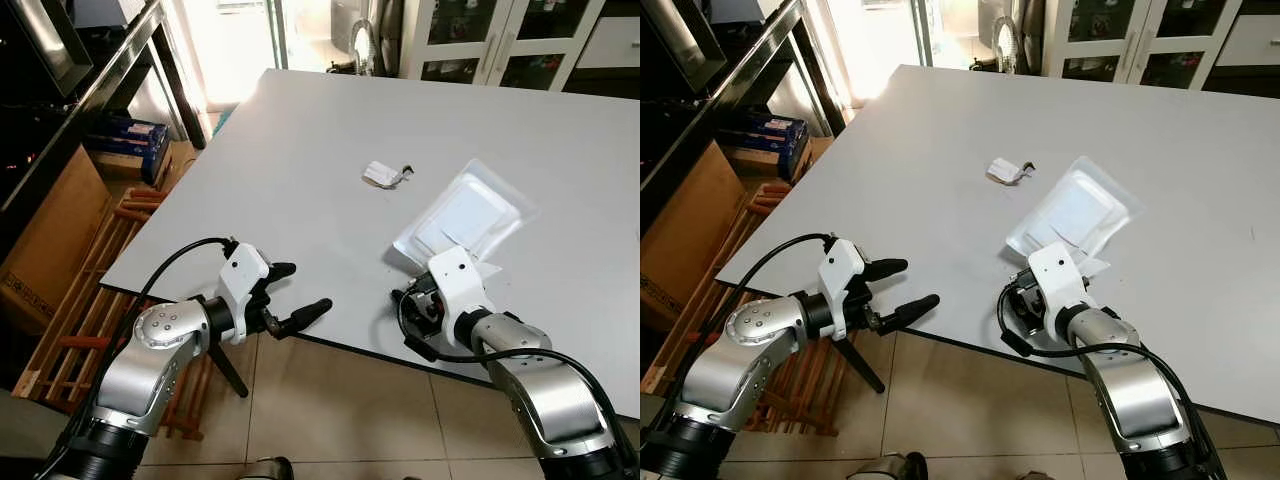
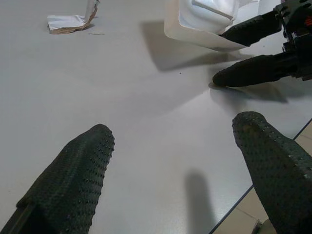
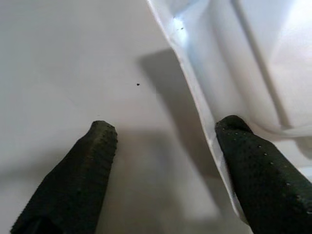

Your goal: Picking trash to rubbish bin

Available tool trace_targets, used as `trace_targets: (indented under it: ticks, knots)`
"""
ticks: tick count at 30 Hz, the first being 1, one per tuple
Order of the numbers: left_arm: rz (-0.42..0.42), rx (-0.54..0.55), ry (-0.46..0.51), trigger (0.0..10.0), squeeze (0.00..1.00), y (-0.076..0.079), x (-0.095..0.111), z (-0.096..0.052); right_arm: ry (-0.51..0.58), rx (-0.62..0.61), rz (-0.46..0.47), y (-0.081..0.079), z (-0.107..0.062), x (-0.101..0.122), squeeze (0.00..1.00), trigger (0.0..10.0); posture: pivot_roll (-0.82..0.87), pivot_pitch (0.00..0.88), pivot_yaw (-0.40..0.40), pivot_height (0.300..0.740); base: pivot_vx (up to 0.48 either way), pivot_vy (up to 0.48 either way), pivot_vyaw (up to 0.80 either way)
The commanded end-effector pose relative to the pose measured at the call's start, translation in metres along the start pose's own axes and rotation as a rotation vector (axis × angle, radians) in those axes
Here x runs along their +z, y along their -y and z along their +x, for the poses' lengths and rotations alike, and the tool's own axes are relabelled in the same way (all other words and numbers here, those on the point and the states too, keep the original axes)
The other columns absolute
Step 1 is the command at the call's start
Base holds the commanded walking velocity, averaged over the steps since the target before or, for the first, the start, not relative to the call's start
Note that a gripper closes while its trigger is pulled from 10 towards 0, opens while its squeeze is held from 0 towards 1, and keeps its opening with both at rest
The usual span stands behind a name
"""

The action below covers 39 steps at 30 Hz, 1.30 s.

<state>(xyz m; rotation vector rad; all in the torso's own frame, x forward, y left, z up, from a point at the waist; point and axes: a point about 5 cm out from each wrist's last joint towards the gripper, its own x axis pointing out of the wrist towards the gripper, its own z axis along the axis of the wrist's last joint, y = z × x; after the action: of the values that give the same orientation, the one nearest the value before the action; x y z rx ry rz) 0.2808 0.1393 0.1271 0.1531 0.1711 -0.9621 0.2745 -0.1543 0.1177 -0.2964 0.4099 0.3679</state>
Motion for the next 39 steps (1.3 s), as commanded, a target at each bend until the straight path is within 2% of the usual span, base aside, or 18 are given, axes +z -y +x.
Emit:
trace_targets:
  ticks: [1, 22, 32, 39]
  knots:
    - [0.014, 0.001, -0.011, 10.0, 0.00, 0.001, -0.001, -0.001, -0.109, 0.020, 0.029, -0.004, 0.002, -0.024, 0.00, 0.0, 0.00, 0.126, 0.092, 0.740, 0.000, 0.000, 0.00]
    - [0.016, 0.008, -0.008, 10.0, 0.00, -0.001, -0.001, 0.001, -0.076, -0.016, 0.012, 0.001, 0.004, -0.021, 0.00, 0.0, 0.00, 0.120, 0.091, 0.740, 0.000, 0.000, 0.00]
    - [0.019, 0.018, -0.002, 10.0, 0.00, -0.001, 0.000, 0.002, 0.013, -0.094, -0.024, 0.010, 0.005, -0.003, 0.00, 0.0, 0.00, 0.116, 0.088, 0.740, 0.000, 0.000, 0.00]
    - [0.022, 0.015, 0.000, 10.0, 0.00, -0.001, 0.000, 0.003, 0.170, -0.166, -0.025, 0.018, 0.000, 0.028, 0.00, 0.0, 0.00, 0.115, 0.090, 0.740, 0.000, 0.000, 0.00]
